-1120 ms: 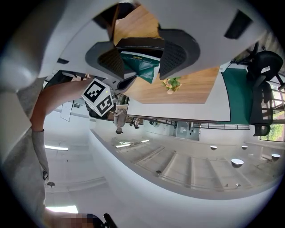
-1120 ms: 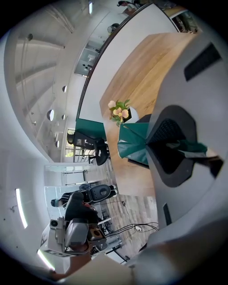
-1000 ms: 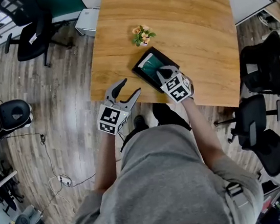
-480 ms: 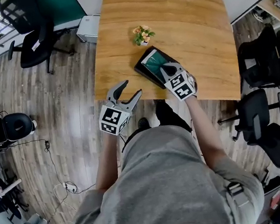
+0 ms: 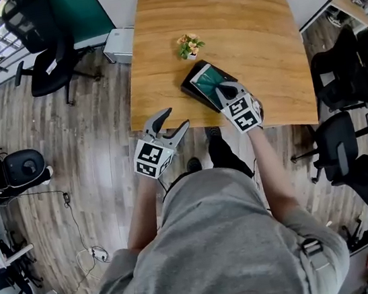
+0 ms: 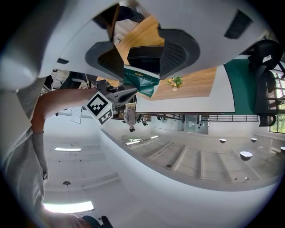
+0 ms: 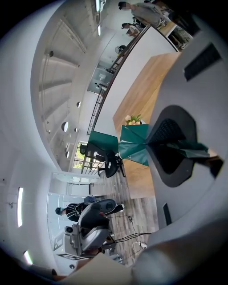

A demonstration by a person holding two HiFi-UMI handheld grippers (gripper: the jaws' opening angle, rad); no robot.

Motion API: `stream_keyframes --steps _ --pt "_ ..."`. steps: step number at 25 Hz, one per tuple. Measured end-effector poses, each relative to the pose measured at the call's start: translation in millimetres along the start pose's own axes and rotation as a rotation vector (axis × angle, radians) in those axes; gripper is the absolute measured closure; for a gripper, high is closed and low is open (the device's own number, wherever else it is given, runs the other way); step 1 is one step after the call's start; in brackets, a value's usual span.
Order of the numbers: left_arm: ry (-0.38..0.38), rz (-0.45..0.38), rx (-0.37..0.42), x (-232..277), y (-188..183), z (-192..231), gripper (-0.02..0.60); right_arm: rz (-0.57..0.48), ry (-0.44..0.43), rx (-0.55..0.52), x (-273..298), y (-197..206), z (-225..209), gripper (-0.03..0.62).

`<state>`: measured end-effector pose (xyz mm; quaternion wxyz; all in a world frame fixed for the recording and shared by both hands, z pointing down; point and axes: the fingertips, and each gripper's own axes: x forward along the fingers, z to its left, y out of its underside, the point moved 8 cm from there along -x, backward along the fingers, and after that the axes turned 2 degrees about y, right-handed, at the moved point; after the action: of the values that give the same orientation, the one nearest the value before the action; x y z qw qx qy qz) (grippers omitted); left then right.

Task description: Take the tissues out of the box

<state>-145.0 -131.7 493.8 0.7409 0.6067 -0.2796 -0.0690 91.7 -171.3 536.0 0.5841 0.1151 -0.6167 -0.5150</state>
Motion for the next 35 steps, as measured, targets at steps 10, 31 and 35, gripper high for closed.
stream_keyframes --steps 10,31,35 --pt "0.002 -0.016 0.015 -33 6 -9 0.318 -0.028 0.045 -0.007 -23 -12 18 0.582" --pt "0.032 0.000 0.022 -34 14 -15 0.318 -0.013 0.054 0.005 -32 3 32 0.582" --pt "0.028 0.007 0.023 -33 17 -13 0.318 -0.012 0.048 -0.007 -28 5 33 0.582"
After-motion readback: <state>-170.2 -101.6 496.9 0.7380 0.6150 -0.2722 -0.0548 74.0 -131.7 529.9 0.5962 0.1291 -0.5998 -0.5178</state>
